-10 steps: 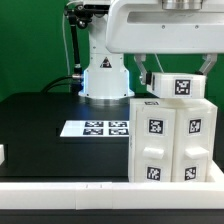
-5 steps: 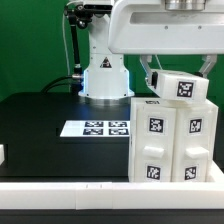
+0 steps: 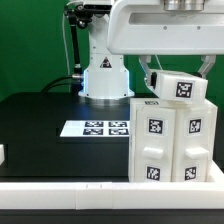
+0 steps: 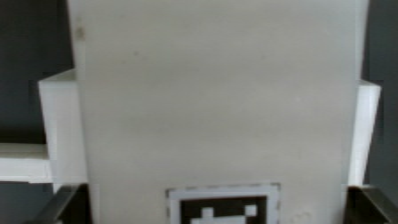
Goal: Assemble cabinet
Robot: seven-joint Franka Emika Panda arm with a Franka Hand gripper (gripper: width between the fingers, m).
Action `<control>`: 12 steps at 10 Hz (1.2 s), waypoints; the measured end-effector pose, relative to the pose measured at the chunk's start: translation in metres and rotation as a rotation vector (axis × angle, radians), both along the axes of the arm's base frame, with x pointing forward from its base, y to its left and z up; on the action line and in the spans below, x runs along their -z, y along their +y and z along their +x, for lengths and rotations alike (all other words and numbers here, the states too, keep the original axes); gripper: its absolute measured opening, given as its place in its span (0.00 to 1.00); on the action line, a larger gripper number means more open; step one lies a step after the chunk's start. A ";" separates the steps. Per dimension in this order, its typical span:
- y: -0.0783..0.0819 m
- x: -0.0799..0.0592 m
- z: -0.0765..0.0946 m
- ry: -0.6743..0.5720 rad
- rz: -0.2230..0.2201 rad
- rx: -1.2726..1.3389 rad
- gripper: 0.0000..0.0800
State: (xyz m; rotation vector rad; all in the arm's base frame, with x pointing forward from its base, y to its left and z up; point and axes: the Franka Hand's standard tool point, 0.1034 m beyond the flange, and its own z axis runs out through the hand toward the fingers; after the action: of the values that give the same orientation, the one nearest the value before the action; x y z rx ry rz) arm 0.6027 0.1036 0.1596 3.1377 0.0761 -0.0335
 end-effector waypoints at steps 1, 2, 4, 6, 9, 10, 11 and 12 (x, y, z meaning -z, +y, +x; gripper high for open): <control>0.000 0.000 0.000 0.000 0.000 0.000 0.69; 0.000 0.000 0.000 0.000 0.000 0.000 0.69; 0.000 0.000 0.000 -0.007 0.001 0.035 0.69; 0.000 0.000 0.001 -0.056 0.011 0.165 0.69; -0.001 0.000 0.001 -0.048 0.045 0.473 0.69; -0.003 0.001 0.002 -0.034 0.078 0.576 0.69; -0.003 0.001 0.002 -0.028 0.083 0.665 0.69; -0.002 0.001 0.002 -0.028 0.084 0.730 0.69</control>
Offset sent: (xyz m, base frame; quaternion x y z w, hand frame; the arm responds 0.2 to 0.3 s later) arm 0.0000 0.0000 0.0000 0.0000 0.0000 0.0650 0.9979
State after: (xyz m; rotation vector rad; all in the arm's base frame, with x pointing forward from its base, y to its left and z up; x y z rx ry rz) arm 0.6048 0.1013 0.1589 3.0431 -1.0776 0.0130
